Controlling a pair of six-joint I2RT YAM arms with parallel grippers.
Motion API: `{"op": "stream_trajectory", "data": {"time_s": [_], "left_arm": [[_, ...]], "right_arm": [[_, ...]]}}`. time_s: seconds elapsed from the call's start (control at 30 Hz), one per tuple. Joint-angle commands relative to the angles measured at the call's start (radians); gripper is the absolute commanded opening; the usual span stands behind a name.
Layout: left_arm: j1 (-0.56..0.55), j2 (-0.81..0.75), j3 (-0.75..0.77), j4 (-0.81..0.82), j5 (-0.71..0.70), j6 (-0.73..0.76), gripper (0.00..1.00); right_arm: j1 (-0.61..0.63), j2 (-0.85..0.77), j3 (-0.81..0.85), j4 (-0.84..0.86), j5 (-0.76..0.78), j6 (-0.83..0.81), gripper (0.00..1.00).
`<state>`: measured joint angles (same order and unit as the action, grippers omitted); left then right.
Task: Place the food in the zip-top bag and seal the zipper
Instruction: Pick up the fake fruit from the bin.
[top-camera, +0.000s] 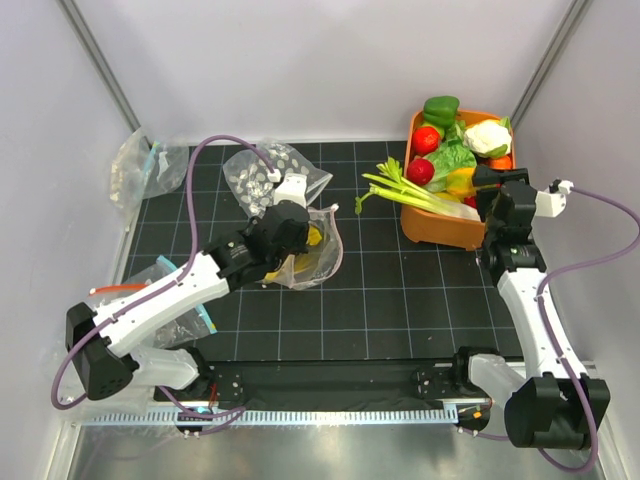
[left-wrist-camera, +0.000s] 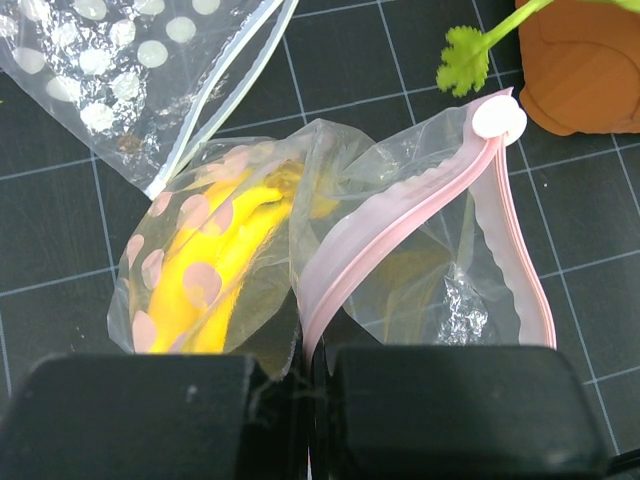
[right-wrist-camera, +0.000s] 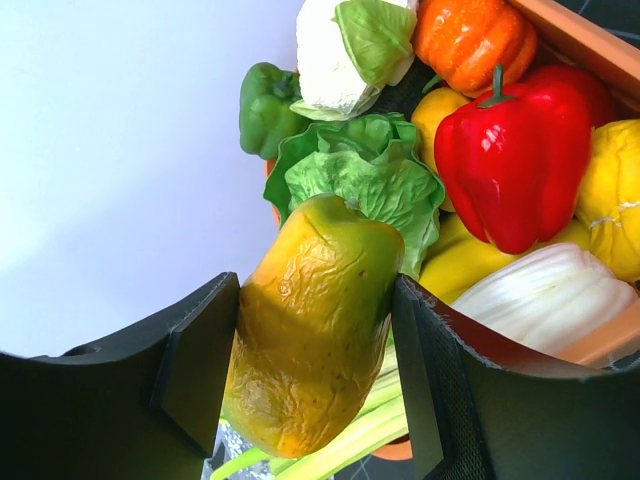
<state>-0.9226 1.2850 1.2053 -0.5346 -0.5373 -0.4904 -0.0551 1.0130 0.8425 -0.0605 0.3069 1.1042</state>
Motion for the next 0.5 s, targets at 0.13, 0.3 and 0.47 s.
{"op": "stream_trajectory", "data": {"time_s": [0.13,0.3,0.47], "left_arm": [[-0.001,-0.042,0.0,0.042,0.0,-0.008,0.0],[-0.001,-0.052,-0.004,0.044,0.0,-0.007,0.0],[-0.001,-0.061,-0.012,0.05,0.003,-0.005,0.0]], "right_arm": [[0.005,-0.042,0.012,-0.015,0.008,-0.084,0.37],[0.005,-0.06,0.0,-0.012,0.017,-0.115,0.37],[0.003,-0.085,-0.013,0.007,-0.018,-0.161,0.36]]}}
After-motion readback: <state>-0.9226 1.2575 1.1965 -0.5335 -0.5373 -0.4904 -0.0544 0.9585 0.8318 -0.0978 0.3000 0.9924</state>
